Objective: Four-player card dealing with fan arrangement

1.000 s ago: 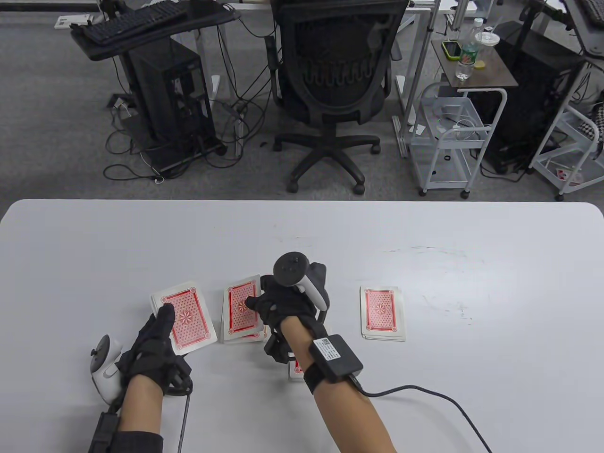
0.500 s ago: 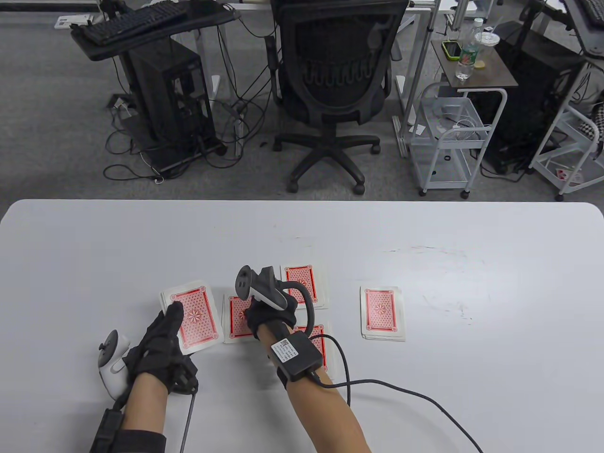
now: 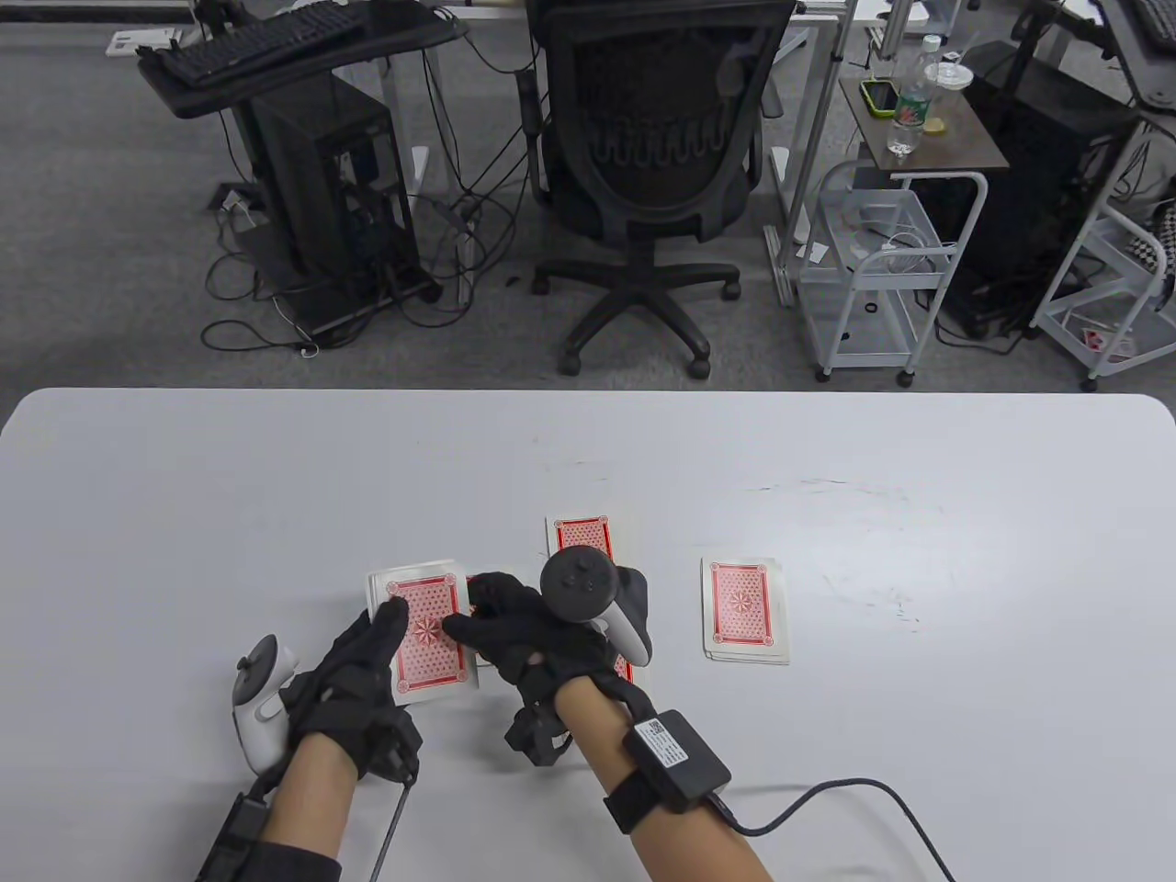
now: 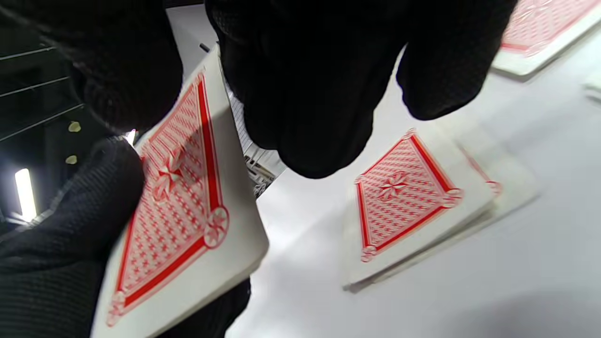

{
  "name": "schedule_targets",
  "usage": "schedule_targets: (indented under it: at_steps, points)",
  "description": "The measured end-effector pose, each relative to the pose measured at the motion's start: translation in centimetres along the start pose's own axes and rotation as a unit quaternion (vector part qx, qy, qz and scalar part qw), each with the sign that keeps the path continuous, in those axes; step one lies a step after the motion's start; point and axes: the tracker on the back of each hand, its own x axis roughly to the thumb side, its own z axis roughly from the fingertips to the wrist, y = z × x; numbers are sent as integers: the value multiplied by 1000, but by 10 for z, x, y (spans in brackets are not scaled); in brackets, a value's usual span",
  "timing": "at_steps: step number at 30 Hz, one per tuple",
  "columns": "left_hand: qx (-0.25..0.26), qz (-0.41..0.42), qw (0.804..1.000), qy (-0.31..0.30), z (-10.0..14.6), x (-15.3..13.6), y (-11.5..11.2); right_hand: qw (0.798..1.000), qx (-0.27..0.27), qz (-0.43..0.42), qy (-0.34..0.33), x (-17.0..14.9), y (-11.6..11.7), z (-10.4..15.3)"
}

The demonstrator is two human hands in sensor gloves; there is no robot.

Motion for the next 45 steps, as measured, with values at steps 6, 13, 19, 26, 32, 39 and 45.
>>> schedule_targets:
  at_steps: [6, 13, 19, 26, 32, 39, 45]
  points:
    - [-6, 1, 1000, -2, 3, -4, -10, 999, -37, -26, 8, -10, -11, 6]
    - [-4, 14, 1000, -4, 2, -2, -4, 997, -28, -67, 17, -16, -26, -2]
    - [39, 23, 999, -8, 3, 2, 14, 997, -50, -24, 59, -19, -65, -32]
    - [53, 35, 998, -7, 1, 3, 23, 983, -61, 81, 151, -42, -95, -80]
    - [57, 41, 998, -7, 0, 5, 28, 937, -47, 239, 249, -76, -88, -107]
    - [58, 37, 998, -7, 0, 6, 28, 871, -41, 403, 278, -88, -70, -111]
    - [57, 29, 998, -13, 1, 6, 24, 918, -63, 341, 193, -53, -84, -84]
